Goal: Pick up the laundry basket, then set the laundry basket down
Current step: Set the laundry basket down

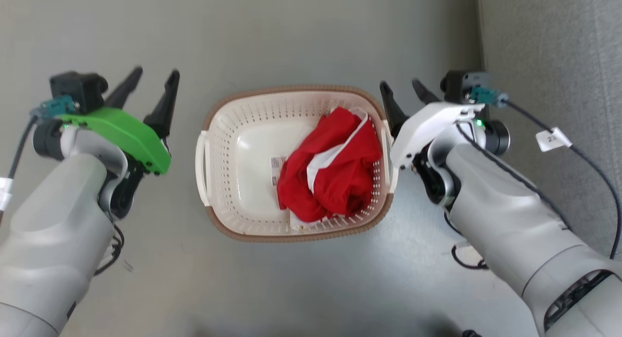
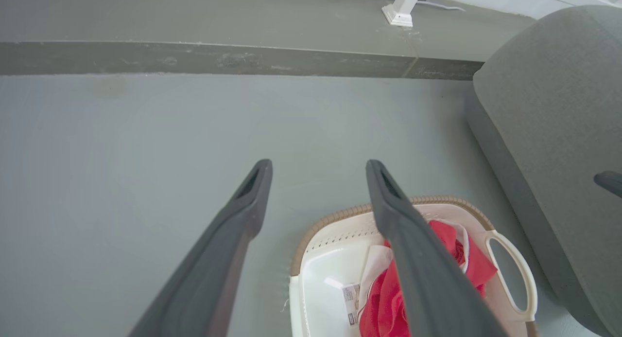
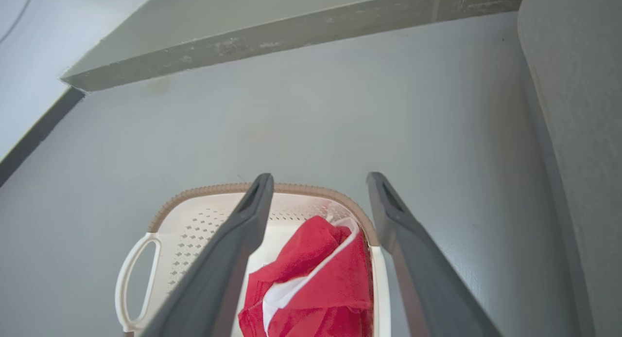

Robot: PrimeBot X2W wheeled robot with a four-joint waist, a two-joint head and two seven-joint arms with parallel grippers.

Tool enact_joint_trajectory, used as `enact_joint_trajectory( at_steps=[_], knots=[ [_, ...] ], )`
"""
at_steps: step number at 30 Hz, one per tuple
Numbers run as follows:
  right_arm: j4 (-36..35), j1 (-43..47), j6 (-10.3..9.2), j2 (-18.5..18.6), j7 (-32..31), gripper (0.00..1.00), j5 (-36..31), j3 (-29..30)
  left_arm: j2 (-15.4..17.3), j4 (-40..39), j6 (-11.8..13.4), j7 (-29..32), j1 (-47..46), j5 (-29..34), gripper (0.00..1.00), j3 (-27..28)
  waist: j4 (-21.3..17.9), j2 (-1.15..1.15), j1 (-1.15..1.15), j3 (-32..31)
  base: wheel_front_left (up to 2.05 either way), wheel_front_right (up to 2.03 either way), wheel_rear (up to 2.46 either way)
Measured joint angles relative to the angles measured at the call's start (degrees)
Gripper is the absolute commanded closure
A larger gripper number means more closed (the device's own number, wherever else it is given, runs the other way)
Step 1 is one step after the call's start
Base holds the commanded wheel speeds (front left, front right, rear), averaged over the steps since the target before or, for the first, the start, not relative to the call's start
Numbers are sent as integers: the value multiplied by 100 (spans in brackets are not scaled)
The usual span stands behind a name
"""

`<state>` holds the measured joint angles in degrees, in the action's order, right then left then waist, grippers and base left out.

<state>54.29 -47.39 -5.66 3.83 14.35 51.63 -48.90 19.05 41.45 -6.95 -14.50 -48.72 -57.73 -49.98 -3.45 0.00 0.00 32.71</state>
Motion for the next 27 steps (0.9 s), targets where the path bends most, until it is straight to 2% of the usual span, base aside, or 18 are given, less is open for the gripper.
enact_joint_trajectory(
  at_steps=[9,17,27],
  knots=[
    [-912,55,-99,352,7,0,-633,598,47,-909,353,0,420,634,0,779,68,0,0,-477,0,0,0],
    [-1623,549,-144,524,9,0,-1162,932,179,-1842,700,0,983,1214,0,1402,111,0,0,-902,0,0,0],
    [-2538,1408,-151,725,19,0,-1783,1493,250,-2911,1037,-1,1991,1924,0,1640,104,0,0,-1524,0,0,0]
  ],
)
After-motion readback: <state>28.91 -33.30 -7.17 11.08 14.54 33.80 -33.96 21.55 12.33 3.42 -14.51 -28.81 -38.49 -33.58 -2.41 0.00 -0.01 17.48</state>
